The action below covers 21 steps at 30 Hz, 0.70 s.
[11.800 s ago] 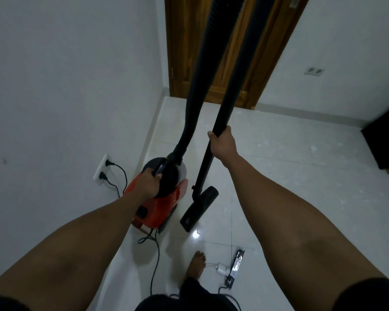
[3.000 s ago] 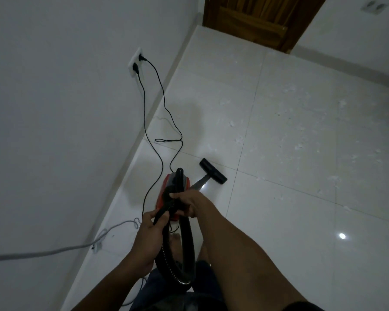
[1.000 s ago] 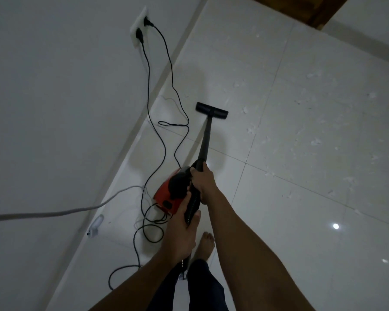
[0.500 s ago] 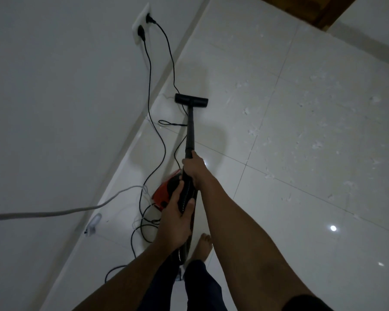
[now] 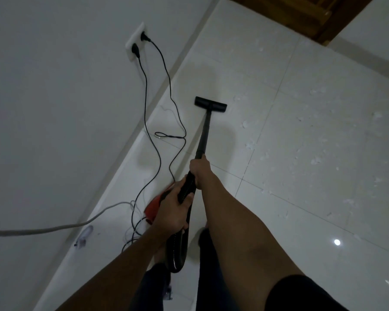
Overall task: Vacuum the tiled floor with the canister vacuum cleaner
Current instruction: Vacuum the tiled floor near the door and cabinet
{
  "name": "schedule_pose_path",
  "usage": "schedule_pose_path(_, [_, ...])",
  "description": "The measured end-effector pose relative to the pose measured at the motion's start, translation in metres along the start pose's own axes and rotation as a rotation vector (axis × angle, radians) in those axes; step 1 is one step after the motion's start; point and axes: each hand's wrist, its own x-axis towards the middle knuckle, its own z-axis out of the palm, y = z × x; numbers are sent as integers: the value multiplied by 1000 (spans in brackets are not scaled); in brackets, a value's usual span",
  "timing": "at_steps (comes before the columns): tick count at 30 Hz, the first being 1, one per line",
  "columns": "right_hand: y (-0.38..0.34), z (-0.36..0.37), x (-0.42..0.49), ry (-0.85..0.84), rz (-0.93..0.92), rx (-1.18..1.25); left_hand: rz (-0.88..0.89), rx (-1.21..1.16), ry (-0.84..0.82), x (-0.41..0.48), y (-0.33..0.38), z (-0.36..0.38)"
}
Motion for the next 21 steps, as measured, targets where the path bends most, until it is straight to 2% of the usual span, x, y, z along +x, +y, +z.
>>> schedule_pose_path(6, [-39,-57,31,-109,-4,12,21,-1,62,32,44,51])
schedule_pose_path(13, [-99,-99,73,-239,-38,-100,88,-66,188,69,106,117])
schedule_pose_path(21, [-171,-129,111,-158,-44,-12,71,140,151,152,156,109])
